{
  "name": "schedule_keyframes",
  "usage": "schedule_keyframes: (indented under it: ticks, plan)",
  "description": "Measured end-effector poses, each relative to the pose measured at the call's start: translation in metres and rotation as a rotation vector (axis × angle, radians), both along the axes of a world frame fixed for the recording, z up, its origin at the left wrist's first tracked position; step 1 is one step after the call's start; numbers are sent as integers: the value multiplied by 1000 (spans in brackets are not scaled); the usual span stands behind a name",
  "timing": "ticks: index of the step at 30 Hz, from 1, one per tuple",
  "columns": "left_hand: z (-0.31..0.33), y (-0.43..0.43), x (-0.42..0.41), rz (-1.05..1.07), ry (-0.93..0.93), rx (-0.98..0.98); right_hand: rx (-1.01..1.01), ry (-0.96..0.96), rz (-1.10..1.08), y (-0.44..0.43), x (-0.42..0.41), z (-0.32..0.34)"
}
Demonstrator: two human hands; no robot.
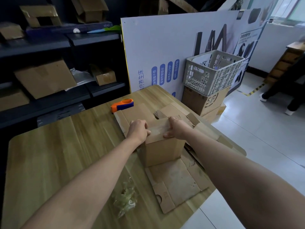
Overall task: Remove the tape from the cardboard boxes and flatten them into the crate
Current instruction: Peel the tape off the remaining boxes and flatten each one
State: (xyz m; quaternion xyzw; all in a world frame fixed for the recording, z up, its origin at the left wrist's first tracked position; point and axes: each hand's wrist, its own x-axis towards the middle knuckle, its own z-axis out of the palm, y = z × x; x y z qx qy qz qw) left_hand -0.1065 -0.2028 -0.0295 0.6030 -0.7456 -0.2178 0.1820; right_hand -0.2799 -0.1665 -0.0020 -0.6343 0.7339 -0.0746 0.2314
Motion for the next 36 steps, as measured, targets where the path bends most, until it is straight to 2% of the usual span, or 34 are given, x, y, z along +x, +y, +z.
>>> schedule_keyframes:
  ticks: [7,16,23,36]
  plan:
    - [-3,-8,5,-16,-3,79,26,18,1,-6,3,-1]
    - [-7,5,11,-48,13,-58,59,61,-6,-8,6,1]
    - [1,8,16,19,31,26,73,69,-22,-5,8,0]
    - [7,7,18,13,0,47,89,124,-15,-2,11,4]
